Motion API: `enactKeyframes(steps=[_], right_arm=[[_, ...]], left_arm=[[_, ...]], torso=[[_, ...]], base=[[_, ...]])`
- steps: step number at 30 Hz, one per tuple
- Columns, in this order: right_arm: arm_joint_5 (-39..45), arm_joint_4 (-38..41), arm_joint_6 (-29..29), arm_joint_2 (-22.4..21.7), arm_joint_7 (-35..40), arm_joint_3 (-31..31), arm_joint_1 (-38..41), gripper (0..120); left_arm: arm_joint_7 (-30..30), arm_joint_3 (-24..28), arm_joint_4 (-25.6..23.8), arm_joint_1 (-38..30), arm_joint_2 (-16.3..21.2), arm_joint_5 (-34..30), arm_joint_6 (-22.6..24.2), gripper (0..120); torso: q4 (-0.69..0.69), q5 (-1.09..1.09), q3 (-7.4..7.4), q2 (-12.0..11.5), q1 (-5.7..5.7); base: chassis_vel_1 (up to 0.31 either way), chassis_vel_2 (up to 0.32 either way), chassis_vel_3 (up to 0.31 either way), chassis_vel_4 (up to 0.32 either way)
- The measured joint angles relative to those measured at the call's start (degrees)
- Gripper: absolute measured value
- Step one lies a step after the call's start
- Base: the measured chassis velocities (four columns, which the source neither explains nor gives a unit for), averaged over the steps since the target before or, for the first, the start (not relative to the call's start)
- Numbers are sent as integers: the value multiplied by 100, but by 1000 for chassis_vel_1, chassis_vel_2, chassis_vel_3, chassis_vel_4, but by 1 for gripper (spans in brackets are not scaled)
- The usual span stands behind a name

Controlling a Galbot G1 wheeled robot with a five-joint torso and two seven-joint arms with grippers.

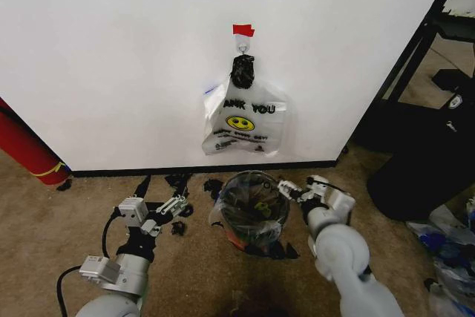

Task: Pick up the garbage bag from the wall and place it over the trash bin.

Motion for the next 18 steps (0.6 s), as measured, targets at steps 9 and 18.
enactKeyframes(steps=[9,18], right_arm=[[-2380,476,2346,488,-779,493,-2019,100],[-3322,878,2820,1007,-819,523,-2575,100]], left_arm=[[-14,-220,337,99,-476,842,-420,100],[-72,-345,499,193,-649,1168,-855,100]], torso=[[0,0,-1,0,0],[1,0,0,-1,0]], base=[[0,0,0,0],[0,0,0,0]])
